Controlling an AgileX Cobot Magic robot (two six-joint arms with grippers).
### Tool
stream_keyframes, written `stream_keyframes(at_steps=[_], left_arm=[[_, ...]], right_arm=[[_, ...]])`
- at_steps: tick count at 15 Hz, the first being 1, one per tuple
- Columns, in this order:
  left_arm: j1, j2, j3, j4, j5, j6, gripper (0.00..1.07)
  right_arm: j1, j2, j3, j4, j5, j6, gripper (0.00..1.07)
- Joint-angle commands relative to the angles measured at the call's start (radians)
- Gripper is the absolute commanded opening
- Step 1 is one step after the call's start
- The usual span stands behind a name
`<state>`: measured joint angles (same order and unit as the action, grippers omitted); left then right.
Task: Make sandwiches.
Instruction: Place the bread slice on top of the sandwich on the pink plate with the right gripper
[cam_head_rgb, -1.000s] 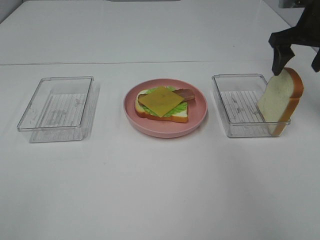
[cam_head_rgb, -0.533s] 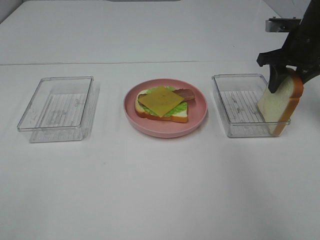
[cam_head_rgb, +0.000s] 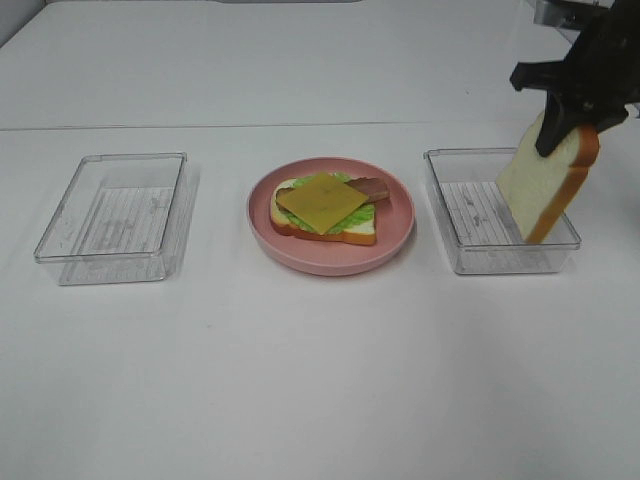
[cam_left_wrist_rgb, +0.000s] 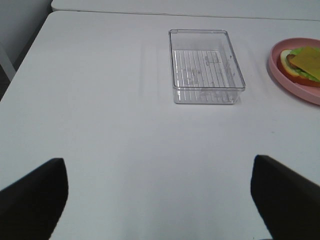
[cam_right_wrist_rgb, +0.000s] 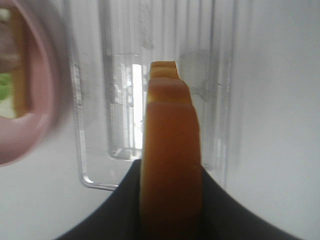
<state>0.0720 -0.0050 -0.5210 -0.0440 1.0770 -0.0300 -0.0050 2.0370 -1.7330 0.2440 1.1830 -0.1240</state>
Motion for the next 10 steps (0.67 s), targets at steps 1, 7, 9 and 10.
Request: stream_keyframes(at_steps=[1, 7, 9, 10], left_arm=[[-0.005, -0.017, 0.002, -0.007, -0.003, 0.001, 0.91], [-0.005, -0.017, 0.002, -0.007, -0.003, 0.001, 0.91], [-0.005, -0.017, 0.002, -0.007, -0.003, 0.001, 0.91], [-0.005, -0.017, 0.002, -0.007, -0.003, 0.001, 0.91]], right_arm=[[0.020, -0.048, -0.070, 0.164, 0.032, -0.076, 0.00], [0.222, -0.021, -0.084, 0.243, -0.079, -0.082, 0.00], [0.285, 0.021, -0.084, 0.299, -0.139, -0.061, 0.00], [0.295, 0.044, -0.084, 0.348, -0.161, -0.061, 0.00]])
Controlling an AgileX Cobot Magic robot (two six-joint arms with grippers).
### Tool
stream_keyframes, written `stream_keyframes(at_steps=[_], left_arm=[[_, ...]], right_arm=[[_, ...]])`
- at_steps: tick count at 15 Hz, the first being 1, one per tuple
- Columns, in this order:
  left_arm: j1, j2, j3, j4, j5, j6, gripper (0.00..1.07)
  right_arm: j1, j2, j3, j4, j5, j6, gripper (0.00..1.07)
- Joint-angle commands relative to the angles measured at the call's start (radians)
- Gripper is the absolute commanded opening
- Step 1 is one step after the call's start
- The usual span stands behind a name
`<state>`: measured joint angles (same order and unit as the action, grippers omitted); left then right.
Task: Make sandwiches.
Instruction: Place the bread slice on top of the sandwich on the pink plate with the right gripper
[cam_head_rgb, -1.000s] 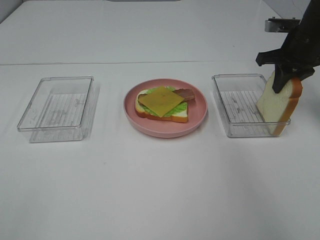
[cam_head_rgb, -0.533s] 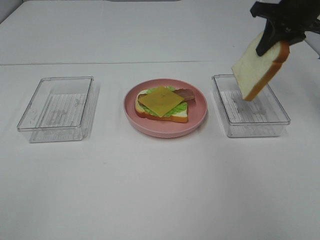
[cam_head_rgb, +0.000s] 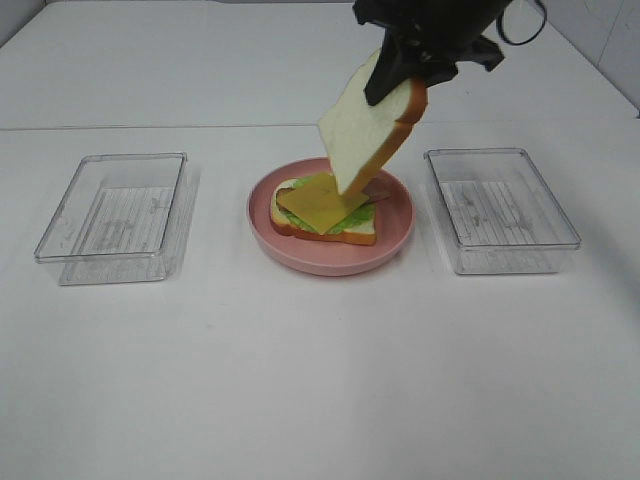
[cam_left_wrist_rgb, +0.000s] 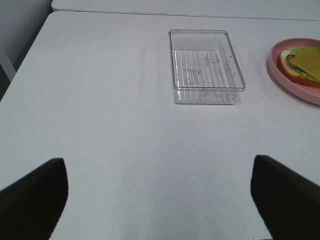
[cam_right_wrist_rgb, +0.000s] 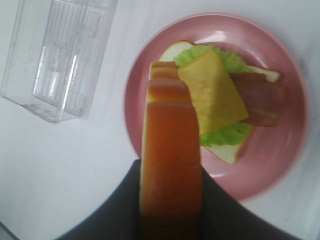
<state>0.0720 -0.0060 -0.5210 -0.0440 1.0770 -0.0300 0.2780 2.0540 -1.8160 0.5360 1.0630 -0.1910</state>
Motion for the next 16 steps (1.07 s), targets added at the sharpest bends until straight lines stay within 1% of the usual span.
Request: stream_keyframes(at_steps=[1, 4, 7, 14, 15, 16], left_arm=[[-0.005, -0.016, 0.002, -0.007, -0.003, 0.001, 0.91], [-0.005, -0.016, 0.002, -0.007, -0.003, 0.001, 0.91], [-0.005, -0.016, 0.002, -0.007, -0.003, 0.001, 0.91], [-0.005, -0.016, 0.002, -0.007, -0.003, 0.001, 0.91], [-0.005, -0.016, 0.002, -0.007, -0.003, 0.001, 0.91], [-0.005, -0.016, 0.002, -0.007, -0.003, 0.001, 0.91]], right_arm=[[0.021, 0.042, -0.001, 0.084, -0.051, 0.004, 0.00], [0.021, 0.122, -0.001, 0.235, -0.125, -0.008, 0.00], [0.021, 0.164, -0.001, 0.266, -0.160, -0.012, 0.00], [0.021, 0.252, -0.001, 0.253, -0.222, 0.016, 0.00], [0.021, 0.258, -0.001, 0.224, -0.227, 0.016, 0.00], [0.021, 0.258, -0.001, 0.203, -0.228, 0.016, 0.09]])
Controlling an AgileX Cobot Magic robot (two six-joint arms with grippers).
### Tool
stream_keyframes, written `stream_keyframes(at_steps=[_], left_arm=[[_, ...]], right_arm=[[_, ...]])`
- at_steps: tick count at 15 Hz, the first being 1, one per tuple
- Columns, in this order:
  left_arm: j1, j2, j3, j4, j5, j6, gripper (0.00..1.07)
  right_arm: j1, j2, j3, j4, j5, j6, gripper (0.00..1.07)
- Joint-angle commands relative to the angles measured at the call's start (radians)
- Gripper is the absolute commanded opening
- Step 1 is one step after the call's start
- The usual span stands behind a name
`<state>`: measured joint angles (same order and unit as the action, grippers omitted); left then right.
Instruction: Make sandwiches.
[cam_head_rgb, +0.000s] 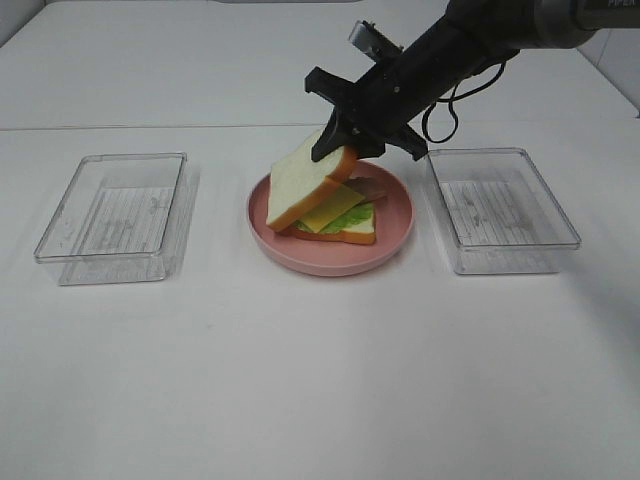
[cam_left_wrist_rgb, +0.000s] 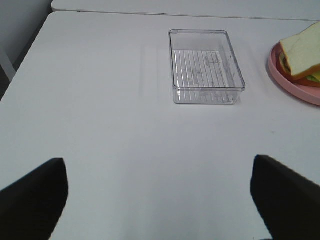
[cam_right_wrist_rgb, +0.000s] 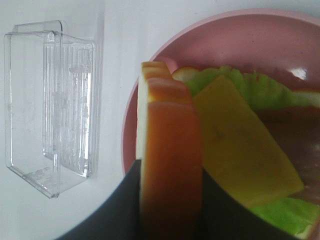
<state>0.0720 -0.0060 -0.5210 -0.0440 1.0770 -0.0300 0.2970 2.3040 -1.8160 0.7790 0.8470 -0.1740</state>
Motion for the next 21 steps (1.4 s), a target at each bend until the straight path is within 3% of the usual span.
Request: stream_keyframes(at_steps=[1, 2, 3, 4, 6, 11, 12, 15, 19, 21], left_arm=[[-0.005, -0.016, 0.002, -0.007, -0.003, 0.001, 0.91], [-0.005, -0.016, 0.002, -0.007, -0.003, 0.001, 0.91], [-0.005, -0.016, 0.002, -0.007, -0.003, 0.001, 0.91], [-0.005, -0.016, 0.002, -0.007, -0.003, 0.001, 0.91], [-0.005, -0.016, 0.002, -0.007, -0.003, 0.001, 0.91], [-0.005, -0.016, 0.002, -0.007, -0.003, 0.001, 0.91], [-0.005, -0.016, 0.002, -0.007, -0.003, 0.001, 0.91], [-0.005, -0.016, 0.002, -0.007, -0.003, 0.001, 0.91], [-0.005, -0.016, 0.002, -0.007, -0.003, 0.001, 0.91], [-0.005, -0.016, 0.002, -0.007, -0.003, 0.001, 0.91]], right_arm=[[0.002, 0.008, -0.001, -0.062, -0.015, -0.001, 0.26], [0.002, 0.008, -0.001, -0.069, -0.015, -0.001, 0.39], [0.002, 0.004, -0.003, -0.086, -0.004, -0.010, 0.89], [0.002, 0.003, -0.003, -0.088, -0.003, -0.013, 0.97], [0.002, -0.012, -0.003, -0.116, -0.001, -0.021, 0.99], [0.002, -0.121, -0.003, -0.459, 0.014, 0.074, 0.99], [0.002, -0.157, -0.003, -0.565, 0.060, 0.094, 0.99], [0.002, -0.240, -0.003, -0.730, 0.251, 0.101, 0.99], [0.002, -0.334, 0.005, -0.839, 0.484, 0.100, 0.99], [0.001, -0.391, 0.041, -0.846, 0.484, 0.100, 0.99]])
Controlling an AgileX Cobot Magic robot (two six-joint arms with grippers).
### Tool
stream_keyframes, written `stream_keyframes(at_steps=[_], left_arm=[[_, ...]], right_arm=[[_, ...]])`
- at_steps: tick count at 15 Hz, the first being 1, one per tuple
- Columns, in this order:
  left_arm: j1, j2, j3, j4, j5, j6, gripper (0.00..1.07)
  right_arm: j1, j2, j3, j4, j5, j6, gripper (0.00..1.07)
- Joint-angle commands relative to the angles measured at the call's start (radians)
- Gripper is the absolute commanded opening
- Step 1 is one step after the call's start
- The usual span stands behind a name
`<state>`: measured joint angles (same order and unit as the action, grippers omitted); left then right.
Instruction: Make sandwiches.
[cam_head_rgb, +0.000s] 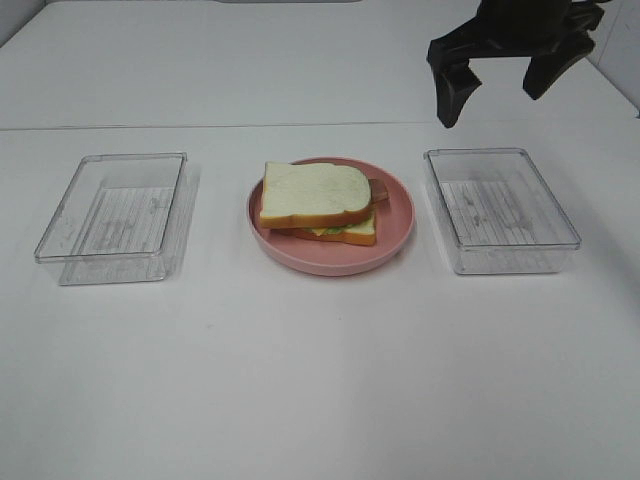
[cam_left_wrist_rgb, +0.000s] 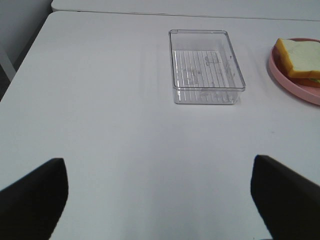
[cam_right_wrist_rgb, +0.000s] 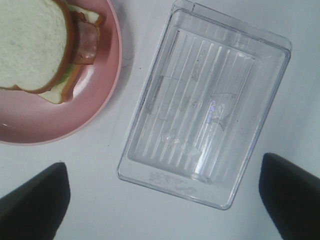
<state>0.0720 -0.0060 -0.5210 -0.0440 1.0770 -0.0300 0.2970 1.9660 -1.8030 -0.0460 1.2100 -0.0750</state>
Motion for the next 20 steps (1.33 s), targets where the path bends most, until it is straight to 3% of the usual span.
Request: stream_keyframes(at_steps=[1, 4, 5, 8, 9, 14, 17, 19, 20], left_arm=[[-0.005, -0.016, 0.002, -0.007, -0.003, 0.001, 0.91], [-0.005, -0.016, 0.002, -0.007, -0.003, 0.001, 0.91], [-0.005, -0.016, 0.002, -0.007, -0.003, 0.001, 0.91], [-0.005, -0.016, 0.002, -0.007, -0.003, 0.001, 0.91], [-0.005, -0.016, 0.002, -0.007, -0.003, 0.001, 0.91], [-0.005, -0.016, 0.002, -0.007, -0.003, 0.001, 0.91], [-0.005, -0.016, 0.002, -0.007, -0.003, 0.001, 0.91], [-0.005, -0.016, 0.002, -0.007, -0.003, 0.001, 0.91], [-0.005, -0.016, 0.002, -0.007, -0.003, 0.001, 0.91]], right_arm=[[0.001, -0.122, 0.090, -0.043, 0.121, 0.007, 0.99], [0.001, -0.256, 0.246, -0.054, 0.120, 0.027, 0.99], [0.001, -0.354, 0.368, -0.054, 0.114, 0.040, 0.99], [0.001, -0.524, 0.560, -0.054, 0.090, 0.057, 0.99], [0.001, -0.637, 0.688, -0.054, 0.056, 0.058, 0.99], [-0.021, -1.061, 1.052, -0.051, 0.005, 0.060, 0.99], [-0.124, -1.321, 1.184, -0.050, -0.018, 0.060, 0.99], [-0.145, -1.452, 1.217, -0.047, -0.020, 0.063, 0.99], [-0.174, -1.608, 1.252, -0.043, -0.023, 0.075, 0.99]])
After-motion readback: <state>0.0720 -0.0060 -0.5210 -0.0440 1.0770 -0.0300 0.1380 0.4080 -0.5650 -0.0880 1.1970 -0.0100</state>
